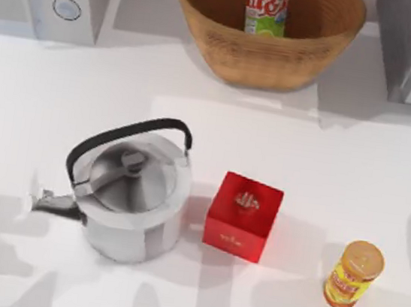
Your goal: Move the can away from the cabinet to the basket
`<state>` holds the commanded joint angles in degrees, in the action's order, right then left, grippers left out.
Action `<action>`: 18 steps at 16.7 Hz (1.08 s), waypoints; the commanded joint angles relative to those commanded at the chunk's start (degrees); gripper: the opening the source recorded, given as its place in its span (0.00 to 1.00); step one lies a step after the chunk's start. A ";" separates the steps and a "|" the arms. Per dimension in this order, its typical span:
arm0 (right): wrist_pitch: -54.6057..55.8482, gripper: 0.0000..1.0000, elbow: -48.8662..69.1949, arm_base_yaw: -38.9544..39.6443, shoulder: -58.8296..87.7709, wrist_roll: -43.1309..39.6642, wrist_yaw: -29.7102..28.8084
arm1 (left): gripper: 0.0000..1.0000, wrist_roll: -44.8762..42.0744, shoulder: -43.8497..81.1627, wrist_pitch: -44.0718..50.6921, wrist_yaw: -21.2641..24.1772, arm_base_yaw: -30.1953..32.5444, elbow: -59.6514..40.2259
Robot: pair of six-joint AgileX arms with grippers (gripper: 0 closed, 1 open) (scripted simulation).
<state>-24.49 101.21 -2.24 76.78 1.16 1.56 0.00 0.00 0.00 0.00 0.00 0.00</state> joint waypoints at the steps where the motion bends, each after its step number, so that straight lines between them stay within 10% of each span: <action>1: -0.14 1.00 -0.26 5.09 -0.34 -0.05 -5.08 | 1.00 0.00 0.00 0.00 0.00 0.00 0.00; 8: -0.62 1.00 -2.22 26.55 -2.51 -0.32 -26.49 | 1.00 0.00 0.00 0.00 0.00 0.00 0.00; 18: 0.35 1.00 1.54 23.36 0.87 -0.98 -25.90 | 1.00 0.00 0.00 0.00 0.00 0.00 0.00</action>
<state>-24.14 102.74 21.12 77.65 0.18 -24.33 0.00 0.00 0.00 0.00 0.00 0.00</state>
